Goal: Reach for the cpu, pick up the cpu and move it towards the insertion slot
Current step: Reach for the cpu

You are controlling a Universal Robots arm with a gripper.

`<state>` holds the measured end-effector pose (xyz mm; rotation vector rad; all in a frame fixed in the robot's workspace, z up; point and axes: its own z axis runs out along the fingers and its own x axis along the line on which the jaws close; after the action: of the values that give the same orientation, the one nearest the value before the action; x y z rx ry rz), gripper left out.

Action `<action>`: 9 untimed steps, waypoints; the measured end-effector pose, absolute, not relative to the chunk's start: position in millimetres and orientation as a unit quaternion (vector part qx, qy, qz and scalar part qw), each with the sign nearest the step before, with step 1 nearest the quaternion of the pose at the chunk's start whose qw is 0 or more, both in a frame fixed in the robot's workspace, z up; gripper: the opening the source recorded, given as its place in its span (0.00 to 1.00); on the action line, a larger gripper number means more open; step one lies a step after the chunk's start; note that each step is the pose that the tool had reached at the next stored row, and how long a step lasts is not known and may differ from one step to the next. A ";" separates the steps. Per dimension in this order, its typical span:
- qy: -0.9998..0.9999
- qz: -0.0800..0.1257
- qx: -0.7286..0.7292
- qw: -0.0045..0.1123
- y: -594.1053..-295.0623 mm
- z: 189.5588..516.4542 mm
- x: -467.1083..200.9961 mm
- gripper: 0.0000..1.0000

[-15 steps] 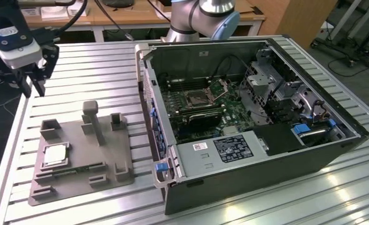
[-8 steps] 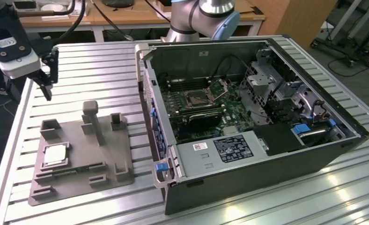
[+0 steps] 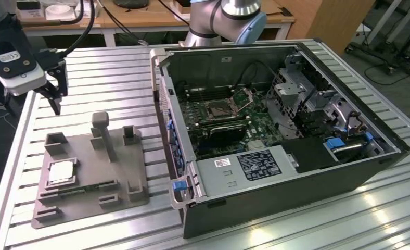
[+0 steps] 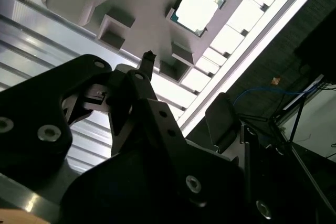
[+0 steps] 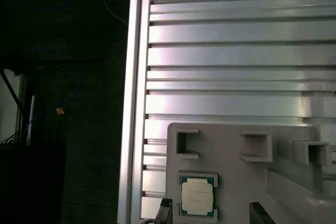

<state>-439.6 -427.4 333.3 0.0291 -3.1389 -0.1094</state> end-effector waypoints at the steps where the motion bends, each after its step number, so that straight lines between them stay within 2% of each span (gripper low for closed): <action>1: -0.999 -0.038 0.009 0.000 -428.0 332.6 -439.6 0.66; 9: -0.999 -0.052 0.009 0.000 -430.4 325.2 -439.7 0.66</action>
<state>-439.7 -430.4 325.2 0.0277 -3.1370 -0.1627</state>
